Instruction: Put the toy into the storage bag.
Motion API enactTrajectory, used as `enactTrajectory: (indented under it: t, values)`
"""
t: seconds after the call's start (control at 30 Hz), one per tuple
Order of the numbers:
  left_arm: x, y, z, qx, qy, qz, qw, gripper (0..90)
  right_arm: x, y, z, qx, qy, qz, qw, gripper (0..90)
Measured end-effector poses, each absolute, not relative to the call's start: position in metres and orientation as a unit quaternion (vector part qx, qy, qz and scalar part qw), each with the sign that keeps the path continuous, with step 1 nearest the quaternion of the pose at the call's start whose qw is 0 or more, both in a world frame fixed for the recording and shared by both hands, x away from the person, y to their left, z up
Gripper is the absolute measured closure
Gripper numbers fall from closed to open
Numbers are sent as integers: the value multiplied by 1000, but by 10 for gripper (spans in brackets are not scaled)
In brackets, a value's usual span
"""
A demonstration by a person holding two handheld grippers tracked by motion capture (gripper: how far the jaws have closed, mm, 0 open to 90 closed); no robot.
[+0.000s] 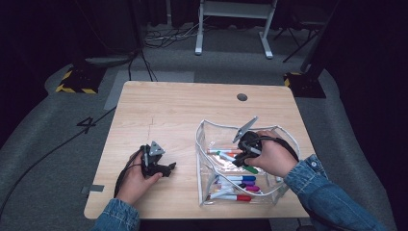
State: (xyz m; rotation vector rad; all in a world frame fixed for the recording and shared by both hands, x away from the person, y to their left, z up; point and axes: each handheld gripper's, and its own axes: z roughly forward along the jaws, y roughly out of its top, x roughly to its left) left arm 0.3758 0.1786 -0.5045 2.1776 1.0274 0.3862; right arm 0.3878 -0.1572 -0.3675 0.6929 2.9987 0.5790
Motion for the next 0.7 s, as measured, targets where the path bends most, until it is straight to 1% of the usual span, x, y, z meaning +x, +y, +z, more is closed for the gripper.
enactTrajectory:
  t: [0.1,0.3,0.33,0.37,0.43,0.5,0.53,0.57,0.6,0.63,0.7]
  values:
    - [376,178,-505,837,397,148,345,192,385,-154,-376,211,965,153,-5,769]
    - [376,179,-504,839,395,148,344,192,383,-152,-380,199,971,130,-8,767]
    - [376,179,-505,838,396,149,345,192,383,-153,-383,191,974,119,-12,749]
    - [376,179,-505,838,396,149,345,192,383,-153,-383,191,974,119,-12,749]
    - [376,179,-504,838,396,148,345,192,381,-153,-385,204,969,136,-18,571]
    - [376,179,-504,838,396,147,345,191,381,-153,-383,202,969,141,-19,578]
    - [376,179,-504,838,396,147,345,190,380,-155,-376,203,967,154,-14,546]
    - [376,179,-504,838,396,147,345,190,380,-155,-376,203,967,154,-14,546]
    - [376,179,-504,839,395,148,344,190,379,-156,-371,205,964,168,-10,532]
    - [376,179,-504,838,396,148,344,190,377,-159,-359,205,959,195,-3,517]
    - [376,179,-504,839,395,148,344,190,377,-160,-355,207,957,204,2,508]
